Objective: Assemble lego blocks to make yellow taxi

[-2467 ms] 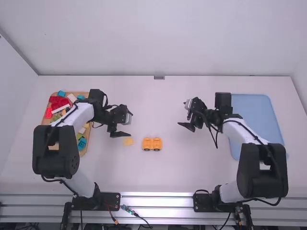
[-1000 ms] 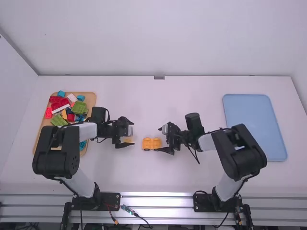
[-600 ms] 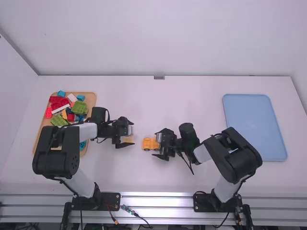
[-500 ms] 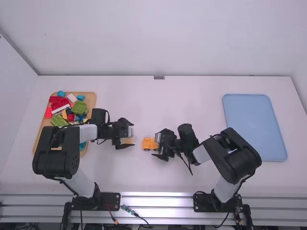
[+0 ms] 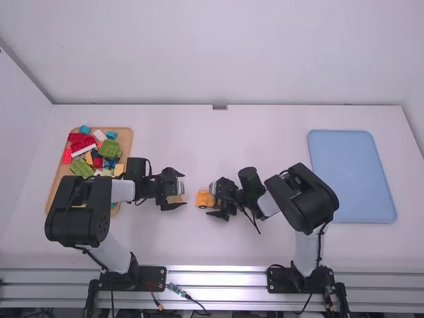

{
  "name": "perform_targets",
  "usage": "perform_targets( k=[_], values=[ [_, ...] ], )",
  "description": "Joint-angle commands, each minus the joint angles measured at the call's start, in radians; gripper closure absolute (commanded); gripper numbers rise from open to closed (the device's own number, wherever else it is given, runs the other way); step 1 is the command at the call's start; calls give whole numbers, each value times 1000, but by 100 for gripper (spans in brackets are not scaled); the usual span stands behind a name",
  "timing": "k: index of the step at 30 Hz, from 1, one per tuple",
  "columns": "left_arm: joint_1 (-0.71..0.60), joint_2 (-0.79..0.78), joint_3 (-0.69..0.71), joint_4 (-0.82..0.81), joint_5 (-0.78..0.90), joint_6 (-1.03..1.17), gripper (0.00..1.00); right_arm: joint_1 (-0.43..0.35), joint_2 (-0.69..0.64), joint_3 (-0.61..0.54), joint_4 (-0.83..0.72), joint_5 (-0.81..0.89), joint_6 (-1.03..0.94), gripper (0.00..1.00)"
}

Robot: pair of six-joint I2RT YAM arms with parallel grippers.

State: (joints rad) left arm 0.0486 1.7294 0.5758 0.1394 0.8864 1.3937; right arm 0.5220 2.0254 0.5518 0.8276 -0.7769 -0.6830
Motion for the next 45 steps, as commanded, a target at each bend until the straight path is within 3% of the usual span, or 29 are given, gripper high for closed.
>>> perform_targets(
  k=[1, 6, 11, 15, 18, 20, 24, 37, 45],
  values=[
    [-2, -27, -6, -9, 17, -16, 1, -20, 36, 23, 10, -92, -2, 1],
    [-2, -27, 5, -57, 16, -5, 1, -31, 64, 45, 5, -111, -3, 1],
    [-2, -27, 5, -79, 14, 16, 1, -31, 101, 74, 2, -121, -2, 11],
    [-2, -27, 3, -82, 5, 12, 1, -31, 108, 74, 6, -121, -14, 21],
    [-2, -27, 3, -85, -13, 9, 1, -31, 108, 64, 14, -121, -45, 37],
    [2, -27, 3, -88, -11, 10, 6, -31, 108, 52, 37, -121, -47, 41],
    [37, -24, 2, -90, -1, 9, 19, -46, 108, 35, 67, -121, -47, 41],
    [133, 55, 11, -82, 145, 69, 9, -86, 108, 37, 55, -194, -47, 35],
    [117, 105, 40, -106, 130, 69, 19, -84, 108, 37, 53, -192, -62, 31]
  ],
)
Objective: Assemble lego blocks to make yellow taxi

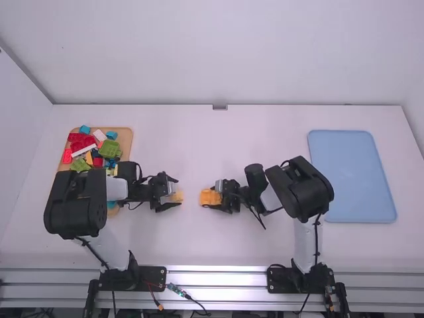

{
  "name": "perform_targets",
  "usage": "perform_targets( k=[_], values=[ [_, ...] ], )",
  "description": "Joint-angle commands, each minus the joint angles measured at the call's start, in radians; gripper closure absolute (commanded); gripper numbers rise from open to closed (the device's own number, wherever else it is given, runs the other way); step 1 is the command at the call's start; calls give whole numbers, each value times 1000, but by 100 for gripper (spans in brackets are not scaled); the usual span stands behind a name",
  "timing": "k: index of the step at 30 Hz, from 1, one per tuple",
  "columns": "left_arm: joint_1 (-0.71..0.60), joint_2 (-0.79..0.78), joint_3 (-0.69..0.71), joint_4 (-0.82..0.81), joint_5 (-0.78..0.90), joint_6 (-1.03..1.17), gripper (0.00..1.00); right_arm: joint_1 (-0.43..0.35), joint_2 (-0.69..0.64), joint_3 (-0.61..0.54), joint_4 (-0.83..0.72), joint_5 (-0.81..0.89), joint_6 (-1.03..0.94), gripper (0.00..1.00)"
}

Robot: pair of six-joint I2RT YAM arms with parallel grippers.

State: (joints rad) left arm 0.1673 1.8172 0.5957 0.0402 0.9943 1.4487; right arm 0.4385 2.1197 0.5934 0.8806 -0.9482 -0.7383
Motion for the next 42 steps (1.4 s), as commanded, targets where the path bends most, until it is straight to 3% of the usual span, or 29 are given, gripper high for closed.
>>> perform_targets(
  k=[1, 7, 14, 18, 22, 30, 42],
  values=[
    [1, 27, 30, -23, 21, 16, 23, 0, 14, -4, -2, -21, -7, 27],
    [-10, 55, 68, -92, 30, 67, 22, 0, 14, -5, -13, -20, -23, 16],
    [-33, 57, 68, -92, -9, 68, 26, 0, 14, -3, -29, -15, -36, 25],
    [-37, 57, 54, -70, -9, 68, 27, 0, 15, -5, -30, -16, -37, 25],
    [-37, 57, 37, -50, -10, 67, 37, 0, 15, -4, -30, -15, -36, 26],
    [-37, 57, 11, -16, -12, 66, 39, 0, 15, -5, -32, -17, -37, 26],
    [-38, 64, 42, -76, -33, 60, 58, -1, 15, -5, -31, -16, -29, 26]
  ],
)
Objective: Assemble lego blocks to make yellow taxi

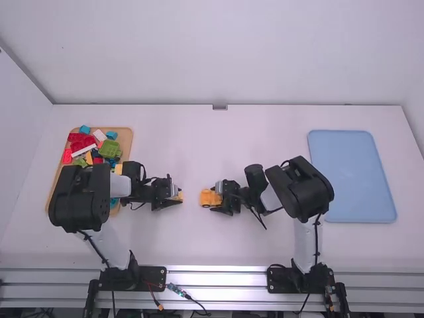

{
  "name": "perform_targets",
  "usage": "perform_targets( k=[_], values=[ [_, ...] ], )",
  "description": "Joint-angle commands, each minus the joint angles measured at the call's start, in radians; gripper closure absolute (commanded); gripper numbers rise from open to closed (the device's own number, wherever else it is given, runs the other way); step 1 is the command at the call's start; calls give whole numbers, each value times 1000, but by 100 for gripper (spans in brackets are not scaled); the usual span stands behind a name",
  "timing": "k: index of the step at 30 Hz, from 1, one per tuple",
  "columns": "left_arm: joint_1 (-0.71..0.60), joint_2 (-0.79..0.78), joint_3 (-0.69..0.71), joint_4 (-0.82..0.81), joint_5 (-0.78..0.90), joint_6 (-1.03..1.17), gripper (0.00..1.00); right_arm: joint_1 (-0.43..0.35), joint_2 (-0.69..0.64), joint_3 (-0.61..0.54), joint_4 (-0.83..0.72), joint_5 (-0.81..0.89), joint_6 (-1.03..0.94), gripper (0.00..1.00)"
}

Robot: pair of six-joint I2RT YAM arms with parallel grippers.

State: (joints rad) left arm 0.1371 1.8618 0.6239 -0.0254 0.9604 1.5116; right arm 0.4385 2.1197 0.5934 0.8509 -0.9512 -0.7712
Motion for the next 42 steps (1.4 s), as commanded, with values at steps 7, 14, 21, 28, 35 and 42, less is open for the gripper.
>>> perform_targets(
  k=[7, 14, 21, 28, 35, 42],
  values=[
    [-10, 20, 17, -13, -8, -3, 69, -2, 15, -5, 1, -14, 7, 27],
    [-13, 20, 15, 8, 9, -3, 69, -2, 15, -4, 1, -14, 7, 26],
    [-14, 19, 45, 2, 149, -4, 64, -2, 15, -5, 1, -13, 7, 26],
    [-62, 19, 110, -95, 108, -4, 80, -2, 15, -4, 4, -14, 8, 25],
    [-97, 18, 170, -206, -11, -4, 48, -2, 15, -5, 2, -13, 7, 25],
    [-64, 15, 216, -328, -62, -4, 41, -2, 15, -4, 2, -14, 7, 25]
  ],
)
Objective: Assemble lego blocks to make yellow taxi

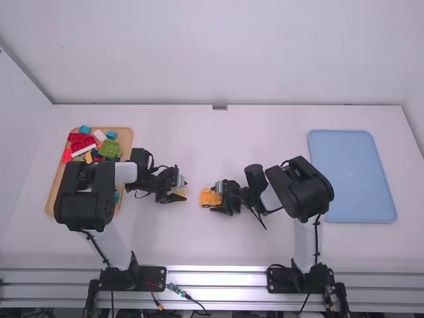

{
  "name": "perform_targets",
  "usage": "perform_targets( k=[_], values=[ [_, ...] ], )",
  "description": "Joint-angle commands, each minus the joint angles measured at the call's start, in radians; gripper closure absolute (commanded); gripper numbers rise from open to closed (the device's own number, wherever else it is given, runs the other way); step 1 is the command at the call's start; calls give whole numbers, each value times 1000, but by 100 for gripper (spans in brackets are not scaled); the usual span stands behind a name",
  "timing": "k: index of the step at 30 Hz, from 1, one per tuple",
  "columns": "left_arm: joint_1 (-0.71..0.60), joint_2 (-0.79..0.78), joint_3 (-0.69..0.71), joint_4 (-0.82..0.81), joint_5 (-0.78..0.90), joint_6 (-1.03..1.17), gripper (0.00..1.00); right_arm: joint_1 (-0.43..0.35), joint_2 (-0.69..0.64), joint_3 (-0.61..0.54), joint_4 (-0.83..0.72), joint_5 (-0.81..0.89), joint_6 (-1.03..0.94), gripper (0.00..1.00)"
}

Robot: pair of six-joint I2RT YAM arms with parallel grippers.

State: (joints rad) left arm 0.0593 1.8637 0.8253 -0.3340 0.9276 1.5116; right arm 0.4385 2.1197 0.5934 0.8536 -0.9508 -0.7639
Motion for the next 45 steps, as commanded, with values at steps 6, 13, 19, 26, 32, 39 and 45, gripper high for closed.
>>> perform_targets(
  k=[6, 13, 19, 26, 32, 39, 45],
  values=[
    [13, 13, -67, 116, -27, -6, 32, -2, 15, 4, -6, -14, 13, 25],
    [13, 13, -203, 409, -57, -220, 34, -2, 15, 5, -2, -14, 24, 25],
    [14, 13, -309, 679, -47, -339, 45, 0, 15, 2, 4, -14, 26, 25],
    [14, 13, -330, 719, -50, -354, 55, -8, 14, -2, 2, -15, 23, 25],
    [14, 13, -230, 492, -49, -299, 66, -8, 14, 0, 4, -18, 34, 25],
    [14, 17, -191, 397, -50, -232, 65, -7, 14, 8, -3, -18, 34, 25],
    [13, 17, -262, 562, -50, -301, 50, -7, 14, -4, 7, -18, 33, 25]
  ],
)
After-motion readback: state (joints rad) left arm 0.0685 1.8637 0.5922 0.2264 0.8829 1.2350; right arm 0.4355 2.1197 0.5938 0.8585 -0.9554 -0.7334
